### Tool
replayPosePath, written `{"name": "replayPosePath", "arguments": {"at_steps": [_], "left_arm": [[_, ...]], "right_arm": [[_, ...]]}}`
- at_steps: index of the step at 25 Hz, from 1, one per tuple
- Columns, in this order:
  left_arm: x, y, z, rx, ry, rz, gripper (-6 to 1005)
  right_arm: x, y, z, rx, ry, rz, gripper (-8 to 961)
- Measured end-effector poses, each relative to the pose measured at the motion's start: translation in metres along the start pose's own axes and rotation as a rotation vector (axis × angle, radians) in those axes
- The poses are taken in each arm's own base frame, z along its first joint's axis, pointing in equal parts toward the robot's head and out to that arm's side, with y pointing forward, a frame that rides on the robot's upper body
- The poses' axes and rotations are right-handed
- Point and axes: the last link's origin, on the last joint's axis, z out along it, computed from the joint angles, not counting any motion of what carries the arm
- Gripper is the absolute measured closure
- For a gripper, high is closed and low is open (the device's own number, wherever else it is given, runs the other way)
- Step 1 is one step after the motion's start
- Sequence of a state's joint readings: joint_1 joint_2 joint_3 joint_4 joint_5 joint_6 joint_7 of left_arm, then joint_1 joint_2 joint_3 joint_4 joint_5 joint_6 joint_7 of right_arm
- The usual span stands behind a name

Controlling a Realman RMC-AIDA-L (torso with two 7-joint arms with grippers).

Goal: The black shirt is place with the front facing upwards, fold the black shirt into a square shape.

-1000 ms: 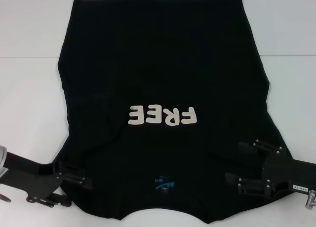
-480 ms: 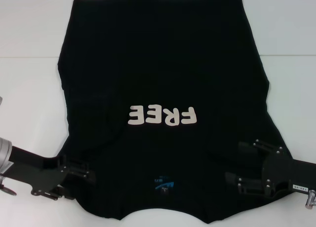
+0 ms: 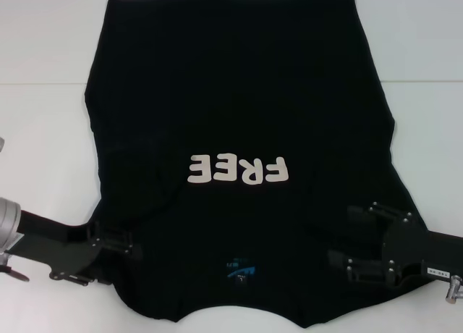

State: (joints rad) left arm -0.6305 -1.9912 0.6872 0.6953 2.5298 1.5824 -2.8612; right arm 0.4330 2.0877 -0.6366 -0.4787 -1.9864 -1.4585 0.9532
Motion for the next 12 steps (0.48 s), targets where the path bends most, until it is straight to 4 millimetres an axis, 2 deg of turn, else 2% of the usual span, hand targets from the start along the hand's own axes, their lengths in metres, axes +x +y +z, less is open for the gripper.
{"name": "replayPosePath", "arguments": {"at_steps": [12], "left_arm": [[0.0026,0.0011,0.0008,-0.004,0.018,0.011,279]], "right_arm": [[-0.0033,-0.0033,-0.0006,0.007,0.000,0.001,27]]}}
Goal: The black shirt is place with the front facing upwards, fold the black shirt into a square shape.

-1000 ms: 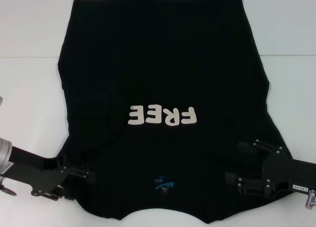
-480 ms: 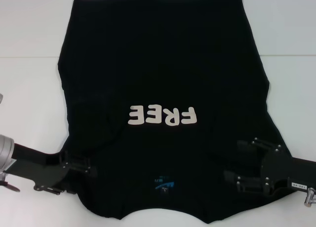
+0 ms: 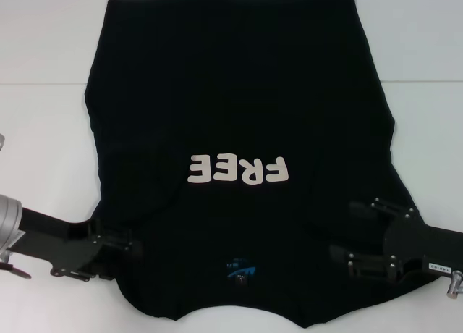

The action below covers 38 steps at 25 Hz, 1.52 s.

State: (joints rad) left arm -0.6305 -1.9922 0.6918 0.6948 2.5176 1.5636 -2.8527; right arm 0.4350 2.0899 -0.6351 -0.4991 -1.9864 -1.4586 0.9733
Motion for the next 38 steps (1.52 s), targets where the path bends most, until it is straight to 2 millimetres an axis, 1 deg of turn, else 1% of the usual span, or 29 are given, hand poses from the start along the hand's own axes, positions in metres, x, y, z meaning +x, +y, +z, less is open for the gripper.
{"name": "replayPosePath", "arguments": {"at_steps": [4,9,17,23,27,31,35,38], "left_arm": [[0.000,0.000,-0.001,0.014,-0.005,0.040,279],[0.002,-0.001,-0.003,0.026,0.008,0.067,482],[0.003,-0.004,-0.001,0.064,0.007,0.082,734],[0.002,-0.004,-0.001,0.057,0.008,0.081,960],[0.002,-0.006,-0.002,0.039,0.018,0.078,976],[-0.001,-0.008,-0.003,-0.002,0.034,0.085,980],[-0.004,-0.010,-0.005,-0.038,0.044,0.110,980],[-0.007,-0.015,-0.007,-0.070,0.058,0.132,980]], "right_arm": [[-0.001,-0.001,0.000,0.002,0.000,-0.002,26],[-0.002,-0.002,-0.001,0.008,-0.001,-0.001,27],[-0.003,-0.003,-0.001,0.008,-0.002,-0.002,28],[-0.003,-0.004,-0.001,0.011,-0.004,0.009,29],[-0.005,-0.005,-0.002,0.016,-0.006,0.042,29],[-0.012,-0.016,-0.011,0.050,0.009,0.144,30],[-0.026,-0.036,-0.033,0.120,0.065,0.323,30],[-0.037,-0.050,-0.054,0.182,0.167,0.469,31]]}}
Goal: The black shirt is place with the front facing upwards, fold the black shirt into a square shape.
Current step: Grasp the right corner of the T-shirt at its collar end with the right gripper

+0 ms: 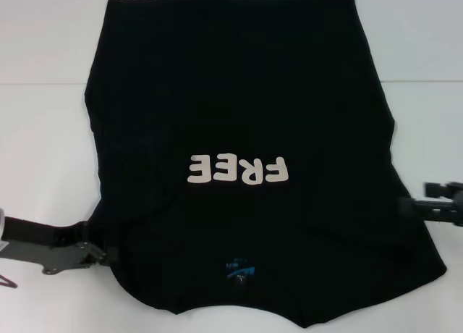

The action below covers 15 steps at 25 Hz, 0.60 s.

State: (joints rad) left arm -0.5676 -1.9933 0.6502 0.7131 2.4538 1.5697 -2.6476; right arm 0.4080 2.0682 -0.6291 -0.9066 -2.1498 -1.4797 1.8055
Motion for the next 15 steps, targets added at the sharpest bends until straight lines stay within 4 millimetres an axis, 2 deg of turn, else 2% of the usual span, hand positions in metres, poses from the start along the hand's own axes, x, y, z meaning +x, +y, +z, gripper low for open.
{"name": "replayPosePath", "arguments": {"at_steps": [8,11,15], "left_arm": [[-0.010,-0.008,-0.010,-0.090,0.054,0.046,980],[-0.011,-0.009,-0.010,-0.099,0.059,0.071,980],[-0.012,-0.010,-0.011,-0.102,0.065,0.091,980]], "right_arm": [[-0.032,-0.014,-0.031,0.164,0.255,0.229,35],[-0.044,-0.015,-0.034,0.204,0.341,0.318,37],[-0.050,-0.014,-0.029,0.248,0.451,0.339,38]]}}
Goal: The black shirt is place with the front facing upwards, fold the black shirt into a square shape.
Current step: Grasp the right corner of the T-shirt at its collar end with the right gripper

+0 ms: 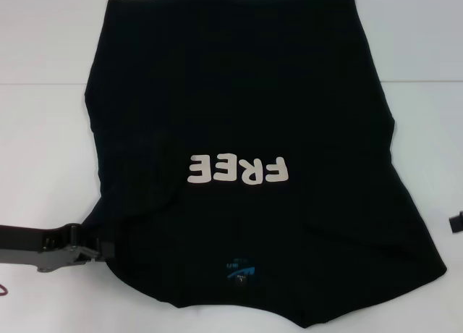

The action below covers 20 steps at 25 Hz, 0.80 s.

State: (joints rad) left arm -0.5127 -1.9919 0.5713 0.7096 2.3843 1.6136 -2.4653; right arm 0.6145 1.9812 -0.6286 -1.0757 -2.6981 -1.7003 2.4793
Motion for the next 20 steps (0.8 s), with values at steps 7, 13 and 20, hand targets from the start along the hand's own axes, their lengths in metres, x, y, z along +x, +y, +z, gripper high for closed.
{"name": "replayPosePath", "arguments": {"at_steps": [7,13,20], "left_arm": [[0.001,0.000,-0.001,0.001,0.009,0.014,980],[0.005,0.002,-0.001,0.002,0.012,0.022,980],[0.007,0.004,0.002,-0.001,0.013,0.029,980]], "right_arm": [[0.000,0.009,0.022,-0.024,0.107,0.005,37],[0.005,0.008,0.029,-0.033,0.125,0.010,37],[0.010,0.010,0.039,-0.048,0.133,0.016,38]]}}
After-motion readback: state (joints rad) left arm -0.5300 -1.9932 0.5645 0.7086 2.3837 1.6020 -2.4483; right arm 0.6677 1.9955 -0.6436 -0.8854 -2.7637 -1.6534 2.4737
